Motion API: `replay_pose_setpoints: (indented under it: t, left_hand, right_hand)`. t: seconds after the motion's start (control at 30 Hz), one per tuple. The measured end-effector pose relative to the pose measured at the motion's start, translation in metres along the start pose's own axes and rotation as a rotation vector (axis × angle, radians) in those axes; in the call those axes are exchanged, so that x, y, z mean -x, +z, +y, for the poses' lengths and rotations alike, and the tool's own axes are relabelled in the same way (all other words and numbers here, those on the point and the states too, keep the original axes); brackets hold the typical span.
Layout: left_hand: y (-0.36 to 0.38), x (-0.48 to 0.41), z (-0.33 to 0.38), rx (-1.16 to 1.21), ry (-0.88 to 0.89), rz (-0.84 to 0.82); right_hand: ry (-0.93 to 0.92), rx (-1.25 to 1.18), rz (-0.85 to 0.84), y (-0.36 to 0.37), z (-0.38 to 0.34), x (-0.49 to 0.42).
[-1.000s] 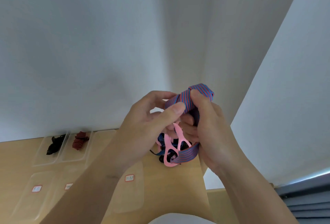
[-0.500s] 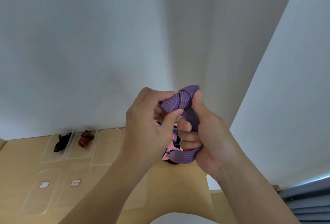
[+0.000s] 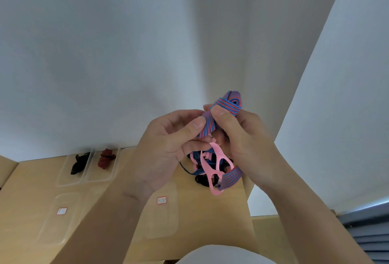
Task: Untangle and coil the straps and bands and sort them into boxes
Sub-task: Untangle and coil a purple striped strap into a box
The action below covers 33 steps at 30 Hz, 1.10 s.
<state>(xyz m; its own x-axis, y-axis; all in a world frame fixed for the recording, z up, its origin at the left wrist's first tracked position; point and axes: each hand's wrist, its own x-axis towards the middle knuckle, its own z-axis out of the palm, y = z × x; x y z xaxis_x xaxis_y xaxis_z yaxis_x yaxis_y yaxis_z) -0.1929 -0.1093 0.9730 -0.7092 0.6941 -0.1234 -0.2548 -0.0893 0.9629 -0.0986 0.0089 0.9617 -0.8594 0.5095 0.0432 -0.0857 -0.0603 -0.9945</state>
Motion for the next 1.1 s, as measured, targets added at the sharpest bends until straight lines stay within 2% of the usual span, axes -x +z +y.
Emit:
replay_pose_setpoints:
  t: [0.1, 0.2, 0.3, 0.47, 0.53, 0.6, 0.67, 0.73, 0.77, 0.83, 0.9, 0.93, 1.0, 1.07, 1.1]
  left_hand:
    - [0.008, 0.004, 0.003, 0.029, -0.024, 0.014]
    - [0.016, 0.005, -0.001, -0.142, 0.102, 0.118]
    - [0.023, 0.002, -0.013, -0.362, 0.332, 0.227]
    - [0.026, -0.001, -0.034, -0.822, 0.897, 0.295]
    - [0.027, -0.001, -0.038, -0.893, 1.028, 0.344]
    - [0.027, -0.003, -0.041, -0.908, 1.087, 0.361]
    - [0.024, -0.003, -0.038, -0.922, 1.067, 0.288]
    - [0.018, -0.001, -0.031, -0.862, 0.927, 0.127]
    - [0.015, 0.001, -0.023, -0.777, 0.802, 0.064]
    - [0.011, 0.0, -0.004, -0.548, 0.53, 0.04]
    - [0.005, -0.005, 0.016, -0.465, 0.372, 0.014]
    - [0.002, -0.009, 0.024, -0.521, 0.339, -0.04]
    - [-0.003, -0.015, 0.036, -0.782, 0.35, -0.148]
    - [-0.004, -0.016, 0.036, -1.014, 0.448, -0.151]
    - [-0.004, -0.016, 0.035, -1.046, 0.503, -0.113]
  right_hand:
    - [-0.017, -0.037, -0.026, 0.001, -0.003, 0.002]
    - [0.026, -0.075, 0.005, 0.002, 0.0, 0.003]
    - [0.109, -0.124, 0.062, 0.008, 0.006, 0.006]
    - [0.253, -0.248, 0.048, 0.011, 0.004, 0.006]
    - [0.28, -0.261, 0.045, 0.012, 0.001, 0.006]
    - [0.301, -0.272, 0.069, 0.013, -0.001, 0.005]
    - [0.326, -0.308, 0.118, 0.012, 0.0, 0.004]
    - [0.313, -0.275, 0.145, 0.009, 0.0, 0.002]
    - [0.274, -0.198, 0.145, 0.006, 0.002, 0.001]
    - [0.147, 0.046, 0.114, 0.003, 0.003, 0.0]
    - [0.005, 0.299, 0.044, 0.004, 0.006, -0.001]
    - [-0.055, 0.437, 0.013, 0.005, 0.008, -0.002]
    - [-0.128, 0.721, 0.016, 0.009, 0.014, -0.005]
    - [-0.143, 0.891, 0.054, 0.012, 0.018, -0.008]
    - [-0.146, 0.916, 0.078, 0.012, 0.018, -0.01]
